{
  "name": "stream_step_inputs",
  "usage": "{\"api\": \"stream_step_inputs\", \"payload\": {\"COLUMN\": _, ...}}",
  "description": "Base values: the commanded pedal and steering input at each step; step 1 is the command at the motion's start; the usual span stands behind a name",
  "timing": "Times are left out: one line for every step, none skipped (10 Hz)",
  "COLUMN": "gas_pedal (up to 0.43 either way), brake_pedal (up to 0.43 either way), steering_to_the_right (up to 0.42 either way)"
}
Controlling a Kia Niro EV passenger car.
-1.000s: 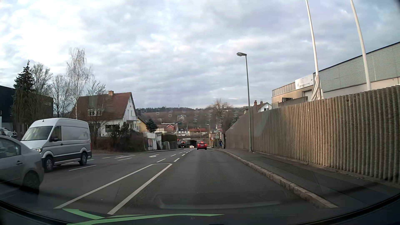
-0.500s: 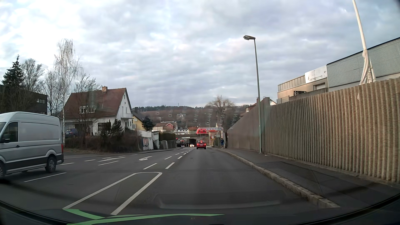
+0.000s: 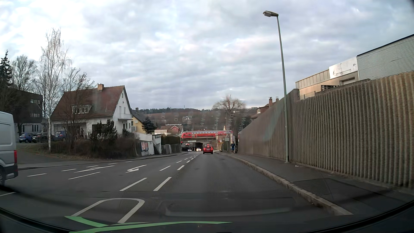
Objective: Follow the waypoints while adhering to traffic rules and regulations
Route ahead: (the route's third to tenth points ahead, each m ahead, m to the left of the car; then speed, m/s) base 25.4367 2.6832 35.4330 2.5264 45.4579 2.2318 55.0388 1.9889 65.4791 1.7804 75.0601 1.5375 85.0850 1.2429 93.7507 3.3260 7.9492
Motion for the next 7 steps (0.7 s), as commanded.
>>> {"api": "stream_step_inputs", "payload": {"gas_pedal": 0.118, "brake_pedal": 0.000, "steering_to_the_right": 0.000}}
{"api": "stream_step_inputs", "payload": {"gas_pedal": 0.098, "brake_pedal": 0.000, "steering_to_the_right": 0.000}}
{"api": "stream_step_inputs", "payload": {"gas_pedal": 0.087, "brake_pedal": 0.000, "steering_to_the_right": 0.000}}
{"api": "stream_step_inputs", "payload": {"gas_pedal": 0.039, "brake_pedal": 0.000, "steering_to_the_right": 0.000}}
{"api": "stream_step_inputs", "payload": {"gas_pedal": 0.000, "brake_pedal": 0.000, "steering_to_the_right": 0.000}}
{"api": "stream_step_inputs", "payload": {"gas_pedal": 0.000, "brake_pedal": 0.000, "steering_to_the_right": 0.000}}
{"api": "stream_step_inputs", "payload": {"gas_pedal": 0.000, "brake_pedal": 0.000, "steering_to_the_right": 0.000}}
